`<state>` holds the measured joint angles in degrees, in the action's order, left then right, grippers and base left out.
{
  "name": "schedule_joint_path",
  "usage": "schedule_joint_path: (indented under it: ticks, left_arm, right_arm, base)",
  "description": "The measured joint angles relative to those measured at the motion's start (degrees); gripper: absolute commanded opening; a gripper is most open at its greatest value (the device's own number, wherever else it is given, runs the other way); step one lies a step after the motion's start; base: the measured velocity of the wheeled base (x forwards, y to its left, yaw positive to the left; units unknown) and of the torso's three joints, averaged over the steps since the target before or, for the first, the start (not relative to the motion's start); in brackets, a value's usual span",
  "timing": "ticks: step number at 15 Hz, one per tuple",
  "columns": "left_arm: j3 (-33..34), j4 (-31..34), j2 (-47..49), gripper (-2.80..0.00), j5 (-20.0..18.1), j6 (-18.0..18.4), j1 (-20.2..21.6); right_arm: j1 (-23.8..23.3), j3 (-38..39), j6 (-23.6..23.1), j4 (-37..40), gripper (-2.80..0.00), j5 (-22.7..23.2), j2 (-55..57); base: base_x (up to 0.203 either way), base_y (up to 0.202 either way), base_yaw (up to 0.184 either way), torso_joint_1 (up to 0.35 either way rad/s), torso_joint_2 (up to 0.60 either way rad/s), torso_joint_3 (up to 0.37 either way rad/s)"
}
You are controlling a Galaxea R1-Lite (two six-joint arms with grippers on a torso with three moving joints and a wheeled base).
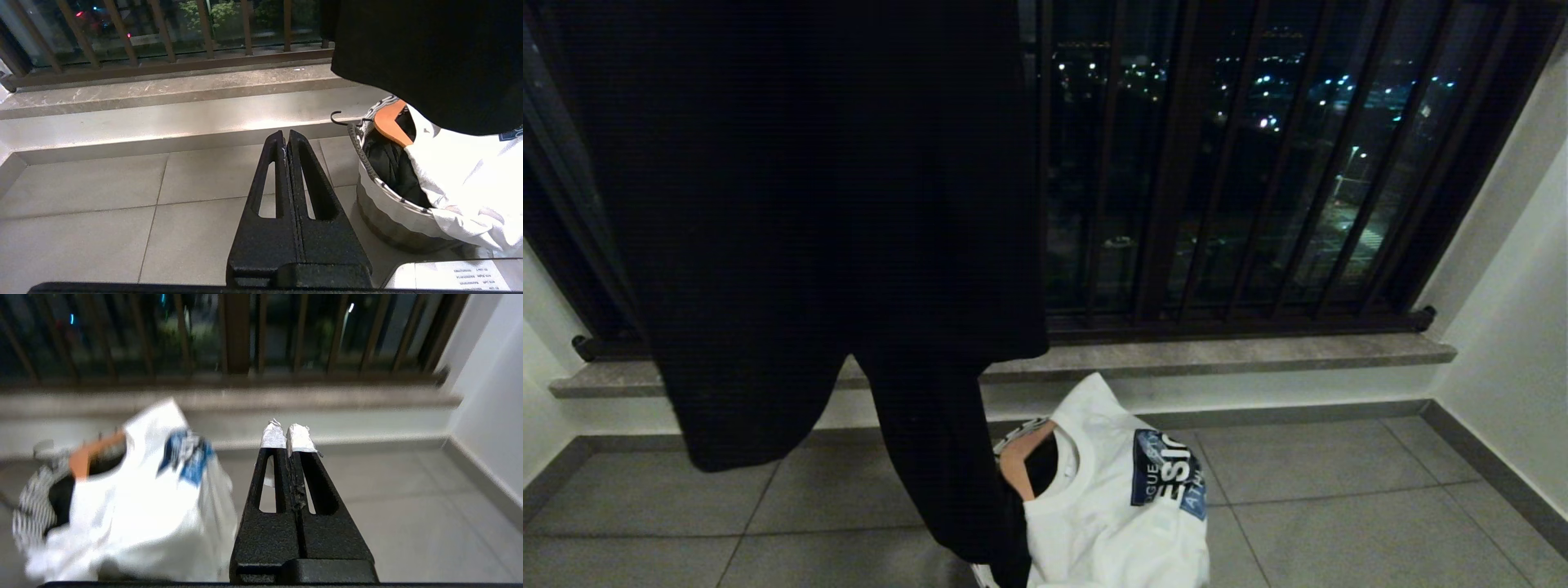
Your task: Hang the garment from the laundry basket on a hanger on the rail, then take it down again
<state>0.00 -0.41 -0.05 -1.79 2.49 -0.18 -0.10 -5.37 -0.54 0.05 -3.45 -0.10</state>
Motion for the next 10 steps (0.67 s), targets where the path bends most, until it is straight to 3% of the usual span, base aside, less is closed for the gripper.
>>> schedule_joint_path:
  ticks: [5, 10]
  left_arm:
    - [0.0, 0.0, 0.0, -2.8, -0.03, -0.02, 0.0]
    - [0.0, 0.0, 0.0, -2.8, -0.01, -0.04, 0.0]
  right_arm:
    - [0.0, 4.74, -1.1, -2.64, -2.8, 1.05, -0.01]
    - [0.0, 5.26, -0.31, 0.11, -2.8, 2.36, -0.01]
  base:
    - [0.0, 0.0, 0.0, 0.0, 0.0, 0.0]
    - [0.0, 0.0, 0.0, 0.0, 0.0, 0.0]
